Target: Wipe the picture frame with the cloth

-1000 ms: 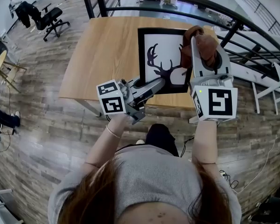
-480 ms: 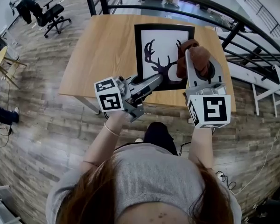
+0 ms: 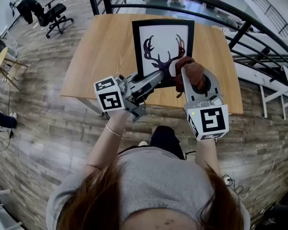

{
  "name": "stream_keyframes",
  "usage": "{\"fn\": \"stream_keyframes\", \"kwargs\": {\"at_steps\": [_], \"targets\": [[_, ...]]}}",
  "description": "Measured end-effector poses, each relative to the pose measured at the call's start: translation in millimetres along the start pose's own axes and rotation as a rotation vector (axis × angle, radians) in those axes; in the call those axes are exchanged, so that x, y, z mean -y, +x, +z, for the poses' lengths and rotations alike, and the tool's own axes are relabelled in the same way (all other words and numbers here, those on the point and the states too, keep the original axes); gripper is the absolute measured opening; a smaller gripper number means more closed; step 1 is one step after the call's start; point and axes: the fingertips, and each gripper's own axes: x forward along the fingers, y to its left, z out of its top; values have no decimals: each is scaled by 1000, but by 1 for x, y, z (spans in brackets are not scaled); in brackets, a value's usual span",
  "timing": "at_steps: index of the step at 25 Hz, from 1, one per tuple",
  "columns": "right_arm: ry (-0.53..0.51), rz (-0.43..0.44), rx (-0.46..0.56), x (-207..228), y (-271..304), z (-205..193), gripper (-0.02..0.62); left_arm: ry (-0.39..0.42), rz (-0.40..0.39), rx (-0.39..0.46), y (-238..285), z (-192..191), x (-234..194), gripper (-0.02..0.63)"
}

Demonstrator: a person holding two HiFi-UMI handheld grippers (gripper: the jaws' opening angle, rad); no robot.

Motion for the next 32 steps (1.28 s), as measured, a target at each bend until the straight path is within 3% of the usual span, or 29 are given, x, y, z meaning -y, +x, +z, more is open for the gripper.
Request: {"fn": "stream_keyframes", "kwargs": {"at_steps": [11, 22, 27, 32], "targets": [[2, 31, -55, -14, -23, -25, 46, -27, -29, 27, 6, 3, 5, 17], [55, 76, -129, -31, -29, -51, 46, -38, -24, -14, 3, -2, -5, 17], [202, 106, -53, -24, -33, -42, 46, -109, -46, 3, 3, -6, -12, 17], [245, 57, -9, -7, -33, -30, 46, -168, -27, -6, 1, -14, -27, 17]]}}
